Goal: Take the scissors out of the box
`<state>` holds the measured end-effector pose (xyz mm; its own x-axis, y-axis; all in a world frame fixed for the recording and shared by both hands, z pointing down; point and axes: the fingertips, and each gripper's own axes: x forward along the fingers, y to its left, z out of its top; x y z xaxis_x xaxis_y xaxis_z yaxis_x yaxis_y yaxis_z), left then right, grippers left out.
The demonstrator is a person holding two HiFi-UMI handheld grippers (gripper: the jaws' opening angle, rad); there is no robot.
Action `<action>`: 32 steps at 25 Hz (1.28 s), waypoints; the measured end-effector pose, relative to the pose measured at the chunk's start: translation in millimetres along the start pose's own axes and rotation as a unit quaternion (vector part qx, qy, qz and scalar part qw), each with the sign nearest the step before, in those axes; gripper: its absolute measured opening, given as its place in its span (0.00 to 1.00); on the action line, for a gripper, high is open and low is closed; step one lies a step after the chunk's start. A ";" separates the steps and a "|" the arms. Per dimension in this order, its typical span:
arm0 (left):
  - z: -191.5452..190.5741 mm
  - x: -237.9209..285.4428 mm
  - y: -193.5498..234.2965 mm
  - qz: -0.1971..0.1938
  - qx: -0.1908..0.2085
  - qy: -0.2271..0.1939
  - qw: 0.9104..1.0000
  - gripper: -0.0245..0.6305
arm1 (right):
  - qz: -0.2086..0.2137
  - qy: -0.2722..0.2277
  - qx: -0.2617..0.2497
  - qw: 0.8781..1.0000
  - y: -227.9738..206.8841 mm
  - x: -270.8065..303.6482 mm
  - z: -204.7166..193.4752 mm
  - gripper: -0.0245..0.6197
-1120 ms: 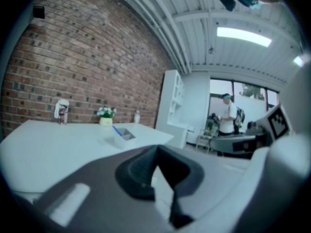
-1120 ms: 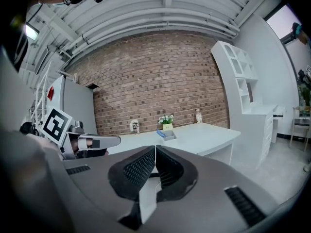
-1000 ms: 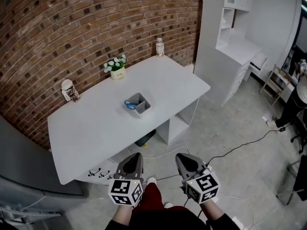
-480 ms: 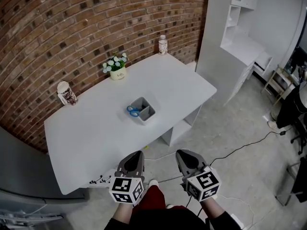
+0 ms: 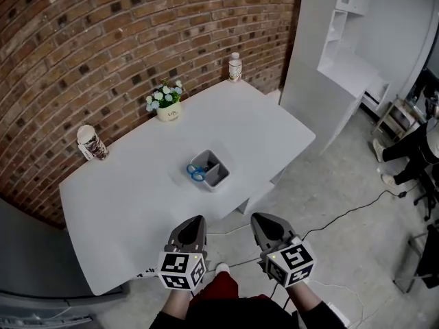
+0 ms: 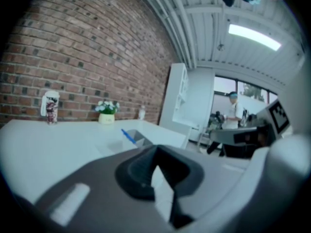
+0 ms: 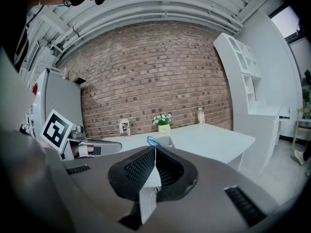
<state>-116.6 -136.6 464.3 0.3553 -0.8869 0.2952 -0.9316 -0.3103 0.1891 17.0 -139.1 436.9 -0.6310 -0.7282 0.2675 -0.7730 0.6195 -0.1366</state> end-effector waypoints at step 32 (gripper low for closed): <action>8.3 58.8 66.7 -0.004 -0.009 0.031 0.999 0.17 | -0.024 0.021 0.000 1.000 -10.3 67.3 10.1 0.05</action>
<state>-158.5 -212.3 486.4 0.3677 -0.8615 0.3501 -0.9272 -0.3108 0.2089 -18.1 -197.4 446.6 -0.5901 -0.7442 0.3130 -0.8021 0.5845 -0.1223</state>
